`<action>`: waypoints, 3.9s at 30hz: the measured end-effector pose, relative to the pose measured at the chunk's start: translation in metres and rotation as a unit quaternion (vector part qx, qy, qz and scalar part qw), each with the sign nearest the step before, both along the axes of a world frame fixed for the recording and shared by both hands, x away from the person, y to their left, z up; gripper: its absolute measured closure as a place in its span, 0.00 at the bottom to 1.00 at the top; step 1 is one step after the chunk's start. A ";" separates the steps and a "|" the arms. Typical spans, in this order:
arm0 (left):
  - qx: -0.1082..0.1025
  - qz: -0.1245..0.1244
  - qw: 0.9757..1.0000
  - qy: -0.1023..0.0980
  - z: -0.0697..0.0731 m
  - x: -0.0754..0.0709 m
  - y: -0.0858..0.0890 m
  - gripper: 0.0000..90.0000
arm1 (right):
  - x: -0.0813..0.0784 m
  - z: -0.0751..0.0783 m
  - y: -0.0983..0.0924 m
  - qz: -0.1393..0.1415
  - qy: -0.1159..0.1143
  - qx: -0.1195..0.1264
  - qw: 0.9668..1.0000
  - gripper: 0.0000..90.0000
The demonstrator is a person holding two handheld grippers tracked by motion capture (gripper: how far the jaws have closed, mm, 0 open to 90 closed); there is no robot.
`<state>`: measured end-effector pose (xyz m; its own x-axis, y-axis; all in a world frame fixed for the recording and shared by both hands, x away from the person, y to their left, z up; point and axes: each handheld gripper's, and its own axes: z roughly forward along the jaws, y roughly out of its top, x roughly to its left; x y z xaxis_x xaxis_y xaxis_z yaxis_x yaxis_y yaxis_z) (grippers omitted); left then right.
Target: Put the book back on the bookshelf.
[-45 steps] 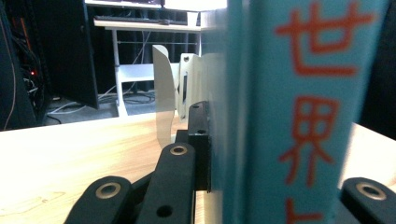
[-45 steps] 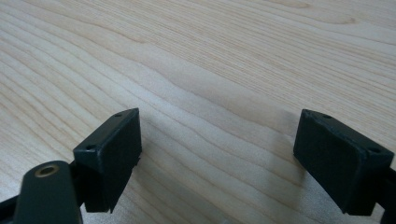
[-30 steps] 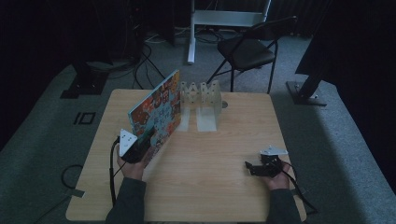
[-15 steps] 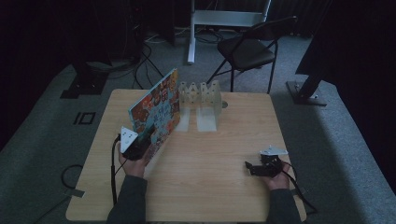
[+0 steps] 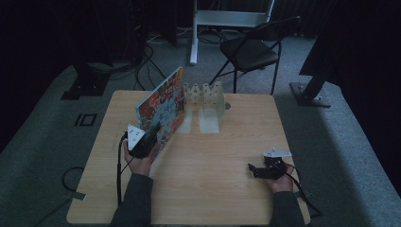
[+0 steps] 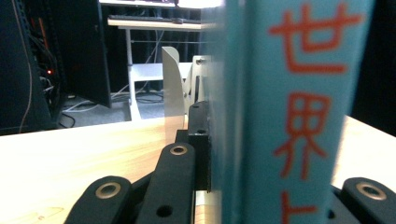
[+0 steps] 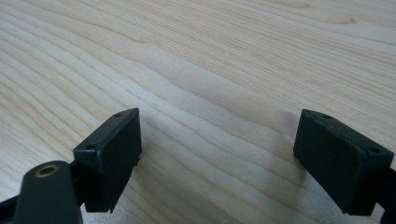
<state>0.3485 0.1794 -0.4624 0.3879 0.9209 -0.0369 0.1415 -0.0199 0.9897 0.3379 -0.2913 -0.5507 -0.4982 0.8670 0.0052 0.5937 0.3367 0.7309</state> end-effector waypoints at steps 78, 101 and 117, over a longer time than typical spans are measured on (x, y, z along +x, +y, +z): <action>0.018 0.058 0.998 -0.007 -0.020 0.020 -0.023 0.90 | 0.000 0.000 0.000 0.001 0.000 0.000 1.000 0.17; 0.006 0.060 0.998 0.002 -0.031 0.013 -0.019 0.90 | 0.000 0.000 0.000 0.001 0.000 0.000 1.000 0.16; 0.001 0.060 0.998 0.006 -0.036 0.011 -0.016 0.90 | 0.000 0.000 0.000 0.002 0.000 -0.001 1.000 0.17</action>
<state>0.3591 0.1637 -0.4987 0.2747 0.9607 -0.0387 0.1549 -0.0045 0.9879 0.3381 -0.2912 -0.5507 -0.5015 0.8652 0.0037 0.5917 0.3399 0.7310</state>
